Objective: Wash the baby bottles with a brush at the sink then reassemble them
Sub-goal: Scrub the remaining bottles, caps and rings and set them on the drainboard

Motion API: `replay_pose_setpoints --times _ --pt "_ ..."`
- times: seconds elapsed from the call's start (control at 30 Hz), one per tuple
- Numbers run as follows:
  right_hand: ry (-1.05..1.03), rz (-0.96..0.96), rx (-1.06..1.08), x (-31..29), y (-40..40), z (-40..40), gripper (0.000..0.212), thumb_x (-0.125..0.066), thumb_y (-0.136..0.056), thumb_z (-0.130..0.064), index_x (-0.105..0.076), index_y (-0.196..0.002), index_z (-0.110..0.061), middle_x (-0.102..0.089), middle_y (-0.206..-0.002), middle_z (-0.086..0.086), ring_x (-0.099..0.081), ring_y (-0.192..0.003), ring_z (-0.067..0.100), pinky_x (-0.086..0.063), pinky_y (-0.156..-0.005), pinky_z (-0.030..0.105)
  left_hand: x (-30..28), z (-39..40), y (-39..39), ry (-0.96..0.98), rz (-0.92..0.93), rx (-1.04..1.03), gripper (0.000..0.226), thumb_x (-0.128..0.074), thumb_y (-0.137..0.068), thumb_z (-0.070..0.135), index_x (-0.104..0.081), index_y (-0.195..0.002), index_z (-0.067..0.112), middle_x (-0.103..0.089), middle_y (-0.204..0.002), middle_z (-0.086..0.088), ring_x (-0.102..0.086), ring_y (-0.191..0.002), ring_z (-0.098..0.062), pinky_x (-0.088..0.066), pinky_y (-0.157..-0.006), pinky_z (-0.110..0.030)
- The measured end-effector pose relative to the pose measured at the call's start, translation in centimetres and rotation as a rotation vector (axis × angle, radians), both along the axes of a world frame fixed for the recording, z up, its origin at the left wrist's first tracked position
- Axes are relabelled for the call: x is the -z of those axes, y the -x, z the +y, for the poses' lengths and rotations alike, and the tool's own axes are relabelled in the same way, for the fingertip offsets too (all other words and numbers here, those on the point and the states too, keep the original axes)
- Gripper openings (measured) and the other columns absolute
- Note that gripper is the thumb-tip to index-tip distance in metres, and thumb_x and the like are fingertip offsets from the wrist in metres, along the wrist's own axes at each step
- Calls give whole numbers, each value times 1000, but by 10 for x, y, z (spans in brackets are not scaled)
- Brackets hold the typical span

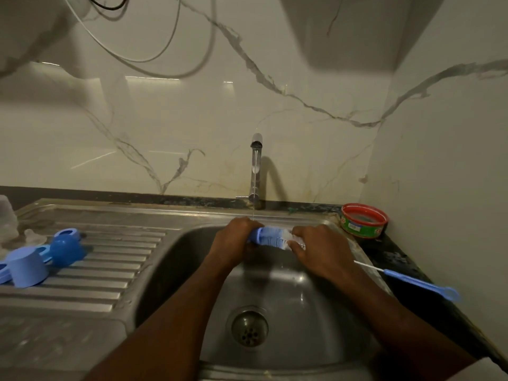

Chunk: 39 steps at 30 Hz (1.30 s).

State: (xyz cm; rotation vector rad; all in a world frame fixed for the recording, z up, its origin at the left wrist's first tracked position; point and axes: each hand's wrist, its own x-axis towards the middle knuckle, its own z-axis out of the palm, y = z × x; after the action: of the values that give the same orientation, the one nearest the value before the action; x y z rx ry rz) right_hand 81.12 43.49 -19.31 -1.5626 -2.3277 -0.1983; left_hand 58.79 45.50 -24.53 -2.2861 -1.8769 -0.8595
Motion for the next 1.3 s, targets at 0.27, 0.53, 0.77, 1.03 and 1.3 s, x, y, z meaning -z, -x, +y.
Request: replay_pose_setpoints --times 0.27,0.53,0.77,1.03,1.3 --pt "-103 -53 78 -11 -11 3 28 -46 -100 -49 -64 -109 -29 -69 -93 -3 -64 -81 18 -48 -68 28 8 4 10 306 355 -378 23 -70 -90 29 -68 -112 21 -62 -122 -4 -57 -116 -24 -49 -97 -38" --pt "-52 -125 61 -4 -6 3 30 -57 -98 -45 -68 -122 -31 -71 -112 -6 -66 -101 12 -34 -74 23 9 6 -2 200 509 -401 23 -69 -91 34 -68 -112 24 -62 -122 -4 -49 -121 -25 -39 -101 -41" --pt "219 -301 65 7 -7 1 26 -60 -94 -36 -67 -114 -21 -67 -110 1 -65 -103 21 -48 -78 32 22 15 8 222 -59 -239 43 -80 -81 48 -64 -112 23 -67 -109 4 -61 -98 -12 -52 -95 -36" --pt "335 -382 8 23 0 3 36 -65 -91 -38 -63 -124 -25 -65 -124 0 -62 -114 20 -50 -94 36 22 20 -9 103 -483 -168 44 -85 -80 27 -63 -117 17 -69 -112 0 -60 -94 -4 -41 -72 -9" --pt "405 -409 -12 25 1 5 42 -67 -87 -39 -65 -127 -27 -67 -126 -1 -64 -114 20 -53 -95 39 12 10 -6 27 -527 -159 43 -87 -78 22 -67 -115 14 -71 -109 1 -62 -92 -4 -43 -73 -8"
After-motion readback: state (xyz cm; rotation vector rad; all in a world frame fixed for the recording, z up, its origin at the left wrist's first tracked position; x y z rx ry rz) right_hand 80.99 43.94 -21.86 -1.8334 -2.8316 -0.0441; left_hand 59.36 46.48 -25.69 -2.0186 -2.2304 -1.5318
